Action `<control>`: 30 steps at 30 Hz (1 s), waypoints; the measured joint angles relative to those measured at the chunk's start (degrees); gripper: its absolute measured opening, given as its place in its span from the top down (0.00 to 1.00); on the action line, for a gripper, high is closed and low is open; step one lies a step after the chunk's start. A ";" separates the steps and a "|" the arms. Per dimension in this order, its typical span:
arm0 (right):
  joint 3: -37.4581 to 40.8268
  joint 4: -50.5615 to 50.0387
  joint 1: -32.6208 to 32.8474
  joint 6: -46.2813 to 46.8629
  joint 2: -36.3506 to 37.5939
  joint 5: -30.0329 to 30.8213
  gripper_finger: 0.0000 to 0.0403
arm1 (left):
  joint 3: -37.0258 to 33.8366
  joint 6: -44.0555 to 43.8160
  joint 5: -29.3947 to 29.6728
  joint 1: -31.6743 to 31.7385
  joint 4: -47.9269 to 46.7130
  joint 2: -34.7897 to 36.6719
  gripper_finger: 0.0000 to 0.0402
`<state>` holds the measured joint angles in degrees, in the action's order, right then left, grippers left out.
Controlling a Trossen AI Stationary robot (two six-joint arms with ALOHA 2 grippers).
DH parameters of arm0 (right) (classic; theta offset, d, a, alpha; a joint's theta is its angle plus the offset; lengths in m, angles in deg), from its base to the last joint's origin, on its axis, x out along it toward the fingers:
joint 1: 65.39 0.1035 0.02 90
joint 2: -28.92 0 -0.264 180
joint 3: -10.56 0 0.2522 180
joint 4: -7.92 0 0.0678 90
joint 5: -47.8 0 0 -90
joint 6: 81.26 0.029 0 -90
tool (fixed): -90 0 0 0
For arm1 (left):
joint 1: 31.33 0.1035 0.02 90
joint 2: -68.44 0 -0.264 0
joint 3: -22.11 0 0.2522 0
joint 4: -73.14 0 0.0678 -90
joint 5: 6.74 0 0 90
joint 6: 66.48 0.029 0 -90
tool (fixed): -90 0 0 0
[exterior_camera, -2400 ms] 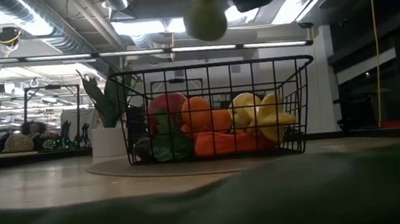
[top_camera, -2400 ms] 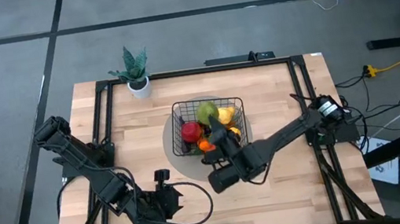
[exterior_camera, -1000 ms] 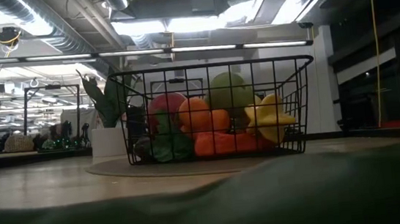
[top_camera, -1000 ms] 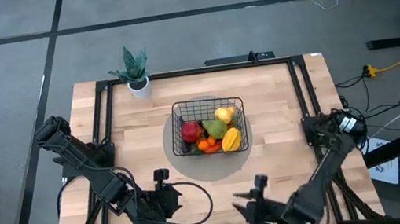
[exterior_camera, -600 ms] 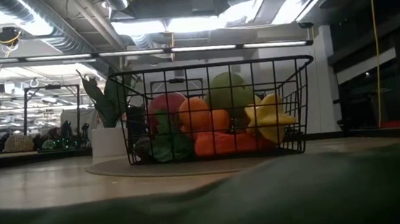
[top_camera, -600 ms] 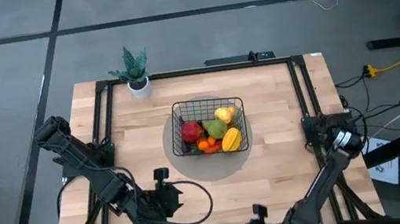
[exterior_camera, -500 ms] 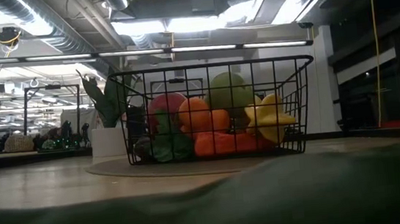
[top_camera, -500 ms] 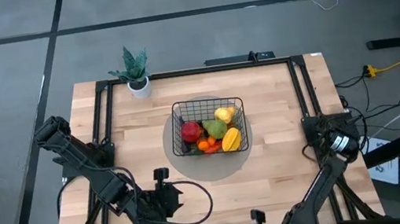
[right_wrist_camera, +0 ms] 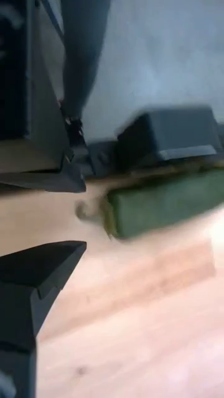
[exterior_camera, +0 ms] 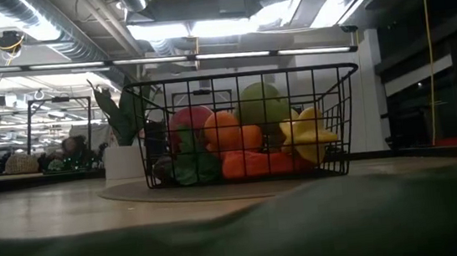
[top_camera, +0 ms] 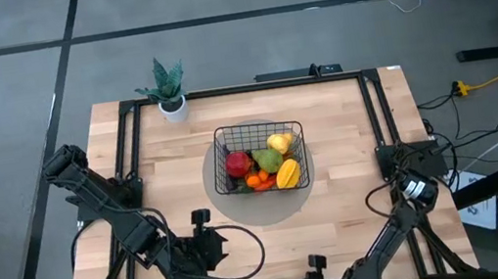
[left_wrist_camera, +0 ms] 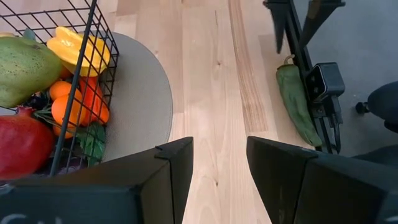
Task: Build produce basket
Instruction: Put the dark green chili pepper into the black wire basket
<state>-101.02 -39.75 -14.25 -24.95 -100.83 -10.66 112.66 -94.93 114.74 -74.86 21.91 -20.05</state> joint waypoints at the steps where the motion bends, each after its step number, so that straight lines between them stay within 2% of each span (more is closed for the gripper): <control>1: 0.00 -0.21 -0.19 0.00 0.00 0.16 0.69 | -0.01 0.01 0.01 0.00 0.00 0.00 0.66; 19: 0.72 0.54 -0.98 -2.58 -0.04 -1.65 0.69 | -0.02 0.07 1.06 0.00 0.02 0.00 0.66; 30: 0.72 2.75 -2.22 -2.80 -2.69 -1.21 0.69 | -0.01 0.07 1.06 0.00 0.02 0.00 0.66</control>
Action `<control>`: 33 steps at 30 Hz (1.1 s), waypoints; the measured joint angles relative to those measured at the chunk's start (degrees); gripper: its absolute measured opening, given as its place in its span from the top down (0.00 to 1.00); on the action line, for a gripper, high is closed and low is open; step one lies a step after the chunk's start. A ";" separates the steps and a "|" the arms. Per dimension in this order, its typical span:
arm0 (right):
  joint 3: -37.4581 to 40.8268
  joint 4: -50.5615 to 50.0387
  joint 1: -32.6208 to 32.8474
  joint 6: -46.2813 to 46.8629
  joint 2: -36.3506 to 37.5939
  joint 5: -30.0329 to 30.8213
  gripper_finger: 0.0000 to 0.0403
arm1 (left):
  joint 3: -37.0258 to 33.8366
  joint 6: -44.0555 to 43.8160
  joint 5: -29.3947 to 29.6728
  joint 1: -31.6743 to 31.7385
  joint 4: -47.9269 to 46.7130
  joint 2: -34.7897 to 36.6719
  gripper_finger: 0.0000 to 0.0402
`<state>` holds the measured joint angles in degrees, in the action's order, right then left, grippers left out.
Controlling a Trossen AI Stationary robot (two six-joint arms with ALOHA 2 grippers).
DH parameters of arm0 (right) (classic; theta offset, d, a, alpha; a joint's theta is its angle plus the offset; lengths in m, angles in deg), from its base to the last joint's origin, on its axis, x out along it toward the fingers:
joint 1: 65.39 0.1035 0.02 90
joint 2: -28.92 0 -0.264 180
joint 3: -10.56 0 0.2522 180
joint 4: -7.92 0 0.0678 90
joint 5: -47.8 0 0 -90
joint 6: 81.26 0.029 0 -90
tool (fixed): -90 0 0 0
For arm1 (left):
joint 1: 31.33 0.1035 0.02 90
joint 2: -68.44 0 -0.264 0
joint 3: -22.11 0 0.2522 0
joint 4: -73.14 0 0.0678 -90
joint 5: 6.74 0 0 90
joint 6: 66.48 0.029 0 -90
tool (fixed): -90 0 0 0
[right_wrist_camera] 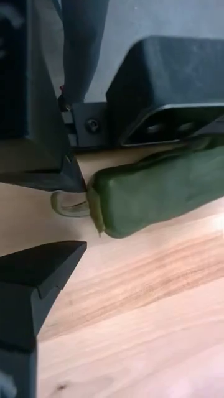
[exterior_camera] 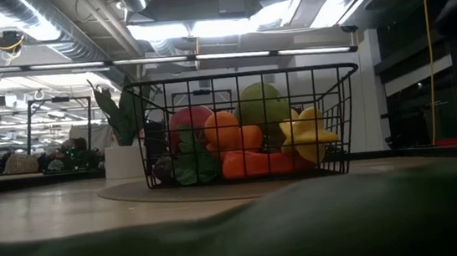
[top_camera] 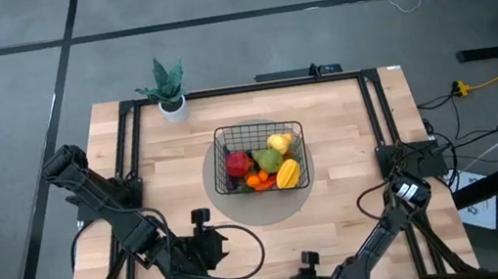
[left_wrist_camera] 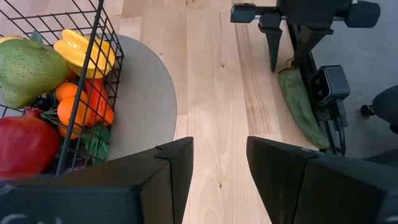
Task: Build produce basket
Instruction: Put the dark green chili pepper into the black wire basket
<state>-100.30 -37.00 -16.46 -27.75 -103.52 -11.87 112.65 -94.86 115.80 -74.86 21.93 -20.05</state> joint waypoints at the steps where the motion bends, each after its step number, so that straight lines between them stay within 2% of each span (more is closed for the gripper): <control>1: 0.00 0.01 -0.07 -0.02 0.00 0.00 0.69 | 0.00 0.02 0.00 0.00 0.02 0.00 0.66; 9: 0.00 0.09 -0.07 -0.81 0.00 0.00 0.69 | 0.00 0.02 0.00 0.00 0.00 0.00 0.66; 12: 0.00 0.07 -0.07 -1.42 0.00 0.00 0.72 | 0.00 0.02 0.00 0.00 0.00 0.00 0.66; 20: 0.00 0.07 -0.09 -1.49 0.00 0.19 0.98 | -0.01 0.02 0.00 0.00 0.00 0.00 0.66; 28: -0.14 -0.49 -0.07 -2.87 -0.02 8.30 0.99 | -0.01 0.02 0.00 0.00 0.00 0.00 0.66; 33: -3.49 -8.03 -0.13 -2.91 -0.02 16.39 1.00 | 0.00 0.02 0.00 0.00 0.00 0.00 0.66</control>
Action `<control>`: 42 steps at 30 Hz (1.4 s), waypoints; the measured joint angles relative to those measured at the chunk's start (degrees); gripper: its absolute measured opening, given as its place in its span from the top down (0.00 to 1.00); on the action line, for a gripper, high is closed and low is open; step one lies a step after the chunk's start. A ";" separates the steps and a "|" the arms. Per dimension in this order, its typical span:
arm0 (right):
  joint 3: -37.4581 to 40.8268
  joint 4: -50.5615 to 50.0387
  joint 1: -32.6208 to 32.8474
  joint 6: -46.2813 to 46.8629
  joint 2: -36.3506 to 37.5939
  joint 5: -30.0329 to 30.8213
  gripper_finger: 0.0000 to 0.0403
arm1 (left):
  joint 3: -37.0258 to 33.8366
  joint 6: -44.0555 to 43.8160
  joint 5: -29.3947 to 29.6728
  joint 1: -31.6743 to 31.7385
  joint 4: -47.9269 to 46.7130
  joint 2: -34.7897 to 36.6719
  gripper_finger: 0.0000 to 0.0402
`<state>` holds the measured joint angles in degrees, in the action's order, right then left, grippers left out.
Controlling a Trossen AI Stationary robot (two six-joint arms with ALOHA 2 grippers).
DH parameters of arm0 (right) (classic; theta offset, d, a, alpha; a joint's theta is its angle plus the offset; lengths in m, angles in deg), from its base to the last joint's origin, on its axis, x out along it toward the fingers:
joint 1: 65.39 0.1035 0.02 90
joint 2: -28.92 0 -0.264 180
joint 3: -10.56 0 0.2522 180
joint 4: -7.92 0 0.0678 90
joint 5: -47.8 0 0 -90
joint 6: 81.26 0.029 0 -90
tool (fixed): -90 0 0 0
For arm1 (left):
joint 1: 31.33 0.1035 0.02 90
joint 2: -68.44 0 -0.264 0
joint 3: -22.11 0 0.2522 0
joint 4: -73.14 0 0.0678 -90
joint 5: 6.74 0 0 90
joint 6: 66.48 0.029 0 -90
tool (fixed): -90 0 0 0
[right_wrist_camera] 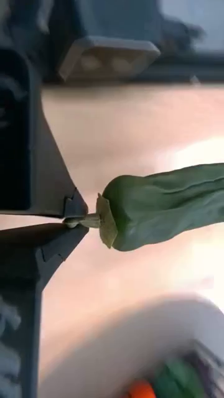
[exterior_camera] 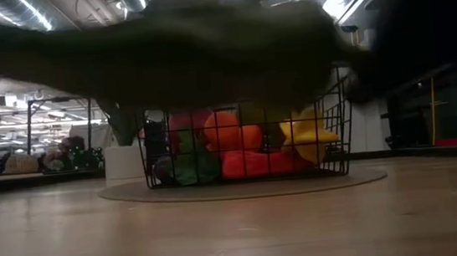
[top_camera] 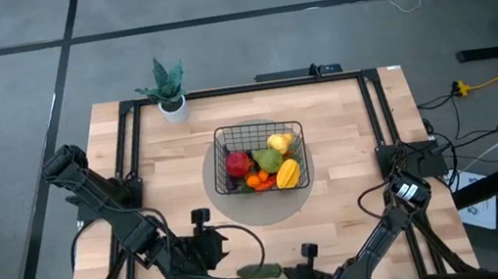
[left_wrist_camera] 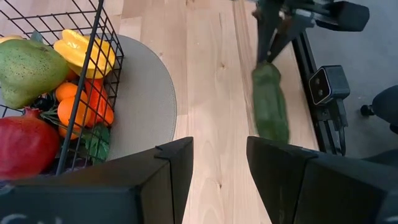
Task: Build produce basket
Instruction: Put the dark green chili pepper into the black wire basket
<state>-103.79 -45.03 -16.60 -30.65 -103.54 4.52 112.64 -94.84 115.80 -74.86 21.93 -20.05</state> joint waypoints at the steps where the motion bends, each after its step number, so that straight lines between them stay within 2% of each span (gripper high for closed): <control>1: -0.98 -2.20 -0.02 -0.05 -0.01 1.79 1.00 | 0.00 0.00 0.00 0.00 0.00 0.00 0.66; 8: -8.48 -18.19 -0.65 2.42 0.00 10.65 1.00 | 0.00 0.00 0.00 0.00 0.00 0.00 0.66; 13: -12.72 -31.38 -1.13 7.64 -0.02 10.75 1.00 | 0.00 0.00 0.00 0.00 0.00 0.00 0.66; 19: -15.77 -50.38 -1.22 21.58 -0.02 11.43 1.00 | 0.00 0.02 0.00 0.00 0.00 0.00 0.66; 27: -16.47 -50.72 -1.44 21.18 1.58 13.60 1.00 | 0.00 0.02 0.02 0.02 -0.02 0.00 0.66; 32: -16.49 -50.80 -1.44 21.86 4.47 18.55 1.00 | 0.00 0.00 0.04 0.02 -0.02 0.00 0.66; 37: -16.49 -50.78 -1.44 17.47 8.17 22.87 1.00 | 0.00 0.00 0.04 0.04 -0.04 0.00 0.66; 42: -16.51 -50.87 -1.44 13.49 13.77 23.55 1.00 | 0.00 0.00 0.04 0.04 -0.03 0.00 0.66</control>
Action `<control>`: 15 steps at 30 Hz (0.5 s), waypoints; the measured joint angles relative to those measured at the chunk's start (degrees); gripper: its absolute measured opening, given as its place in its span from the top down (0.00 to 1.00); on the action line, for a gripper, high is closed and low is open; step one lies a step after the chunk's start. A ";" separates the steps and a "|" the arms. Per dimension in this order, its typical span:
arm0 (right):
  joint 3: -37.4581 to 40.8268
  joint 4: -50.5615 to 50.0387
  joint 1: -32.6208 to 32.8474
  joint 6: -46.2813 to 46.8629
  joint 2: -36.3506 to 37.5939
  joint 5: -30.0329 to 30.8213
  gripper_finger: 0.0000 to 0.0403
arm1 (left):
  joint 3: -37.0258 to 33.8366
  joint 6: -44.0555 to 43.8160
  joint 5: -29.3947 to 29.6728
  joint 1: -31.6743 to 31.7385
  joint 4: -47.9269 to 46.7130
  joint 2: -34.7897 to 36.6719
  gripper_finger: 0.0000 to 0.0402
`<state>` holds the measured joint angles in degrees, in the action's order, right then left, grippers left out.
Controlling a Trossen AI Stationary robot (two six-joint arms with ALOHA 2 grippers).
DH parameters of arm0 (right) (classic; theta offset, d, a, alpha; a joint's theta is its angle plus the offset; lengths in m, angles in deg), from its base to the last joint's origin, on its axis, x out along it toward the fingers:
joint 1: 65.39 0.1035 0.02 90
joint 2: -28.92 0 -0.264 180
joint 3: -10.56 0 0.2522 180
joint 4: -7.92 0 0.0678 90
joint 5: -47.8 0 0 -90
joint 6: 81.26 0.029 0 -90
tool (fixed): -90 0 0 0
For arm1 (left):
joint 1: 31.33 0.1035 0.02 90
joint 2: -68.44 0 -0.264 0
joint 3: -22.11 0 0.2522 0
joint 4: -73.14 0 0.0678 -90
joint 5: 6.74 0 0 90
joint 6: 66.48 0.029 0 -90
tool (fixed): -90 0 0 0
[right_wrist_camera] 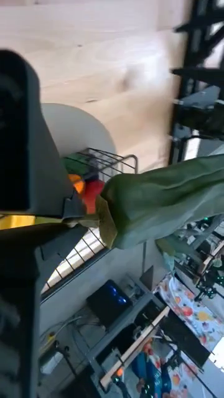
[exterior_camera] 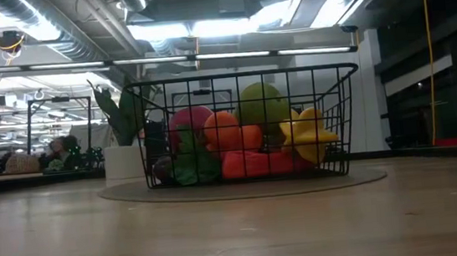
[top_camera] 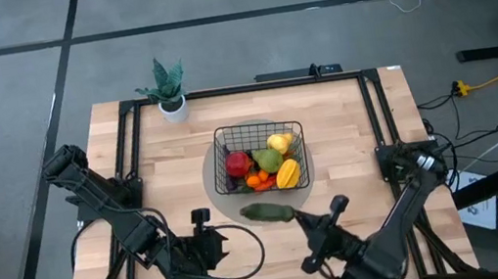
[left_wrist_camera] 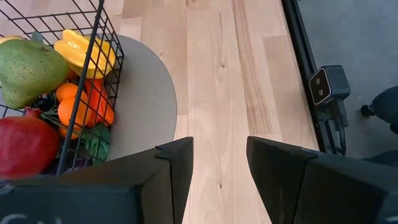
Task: Build produce basket
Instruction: Put the dark green chili pepper into the black wire basket
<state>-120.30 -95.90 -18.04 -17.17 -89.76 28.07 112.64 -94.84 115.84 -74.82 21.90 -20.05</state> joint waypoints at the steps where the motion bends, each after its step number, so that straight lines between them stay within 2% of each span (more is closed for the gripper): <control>1: 0.00 0.01 0.00 -0.36 1.06 0.17 1.00 | 0.00 0.00 0.00 0.00 0.00 0.00 0.66; 9: 0.00 0.03 0.00 -6.14 8.78 0.75 1.00 | 0.00 0.00 0.00 0.00 -0.01 0.00 0.66; 15: 0.00 0.03 0.00 -7.82 15.14 -2.98 1.00 | 0.00 0.02 0.00 0.00 -0.17 0.00 0.66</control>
<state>-120.30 -95.88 -18.04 -24.99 -74.62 25.09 112.64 -94.82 115.84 -74.82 21.73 -20.05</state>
